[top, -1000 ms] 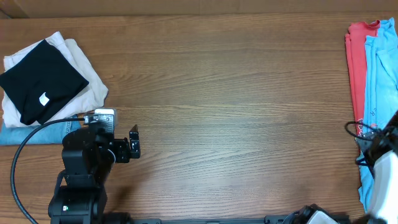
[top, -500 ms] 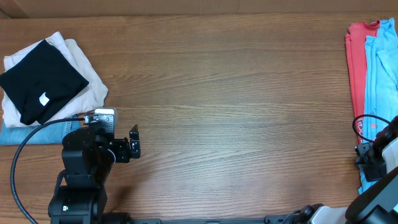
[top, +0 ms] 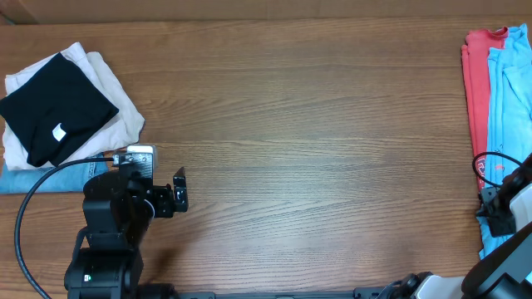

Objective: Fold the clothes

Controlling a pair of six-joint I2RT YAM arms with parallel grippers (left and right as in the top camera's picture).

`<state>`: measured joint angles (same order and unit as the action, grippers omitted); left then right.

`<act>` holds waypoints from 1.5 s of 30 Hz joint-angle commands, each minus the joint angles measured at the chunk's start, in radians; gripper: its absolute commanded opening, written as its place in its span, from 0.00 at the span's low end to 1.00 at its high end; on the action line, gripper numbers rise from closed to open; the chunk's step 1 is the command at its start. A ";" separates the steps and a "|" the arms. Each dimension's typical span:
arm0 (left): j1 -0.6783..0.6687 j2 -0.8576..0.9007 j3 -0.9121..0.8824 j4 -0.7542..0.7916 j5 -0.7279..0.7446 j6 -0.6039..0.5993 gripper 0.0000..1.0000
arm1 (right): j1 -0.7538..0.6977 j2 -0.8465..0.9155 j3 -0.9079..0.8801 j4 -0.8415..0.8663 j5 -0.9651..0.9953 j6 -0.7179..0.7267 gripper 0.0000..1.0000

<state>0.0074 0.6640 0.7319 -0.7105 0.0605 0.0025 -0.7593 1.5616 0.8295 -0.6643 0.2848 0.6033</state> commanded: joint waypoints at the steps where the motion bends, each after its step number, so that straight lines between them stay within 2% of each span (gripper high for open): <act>1: 0.005 -0.003 0.024 0.003 0.012 -0.010 1.00 | -0.005 0.000 -0.011 0.008 0.002 0.011 0.57; 18: 0.005 -0.003 0.024 -0.012 0.012 -0.010 1.00 | -0.022 0.001 -0.071 0.059 0.008 0.026 0.59; 24: 0.005 -0.003 0.024 -0.011 0.012 -0.010 1.00 | -0.022 0.000 -0.071 0.070 0.003 0.026 0.45; 28: 0.005 -0.003 0.024 -0.011 0.012 -0.010 1.00 | -0.022 0.000 -0.069 0.070 0.002 0.026 0.16; 31: 0.005 -0.003 0.024 -0.011 0.012 -0.010 1.00 | -0.022 0.000 -0.068 0.070 -0.002 0.026 0.04; 39: 0.005 -0.003 0.024 -0.011 0.012 -0.010 1.00 | -0.021 -0.008 0.018 0.009 -0.116 0.012 0.04; 45: 0.005 -0.003 0.024 -0.011 0.012 -0.010 1.00 | 0.013 -0.056 0.186 -0.118 -0.361 -0.127 0.04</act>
<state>0.0074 0.6640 0.7322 -0.7227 0.0605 0.0025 -0.7723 1.5566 0.9207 -0.7639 0.0849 0.5529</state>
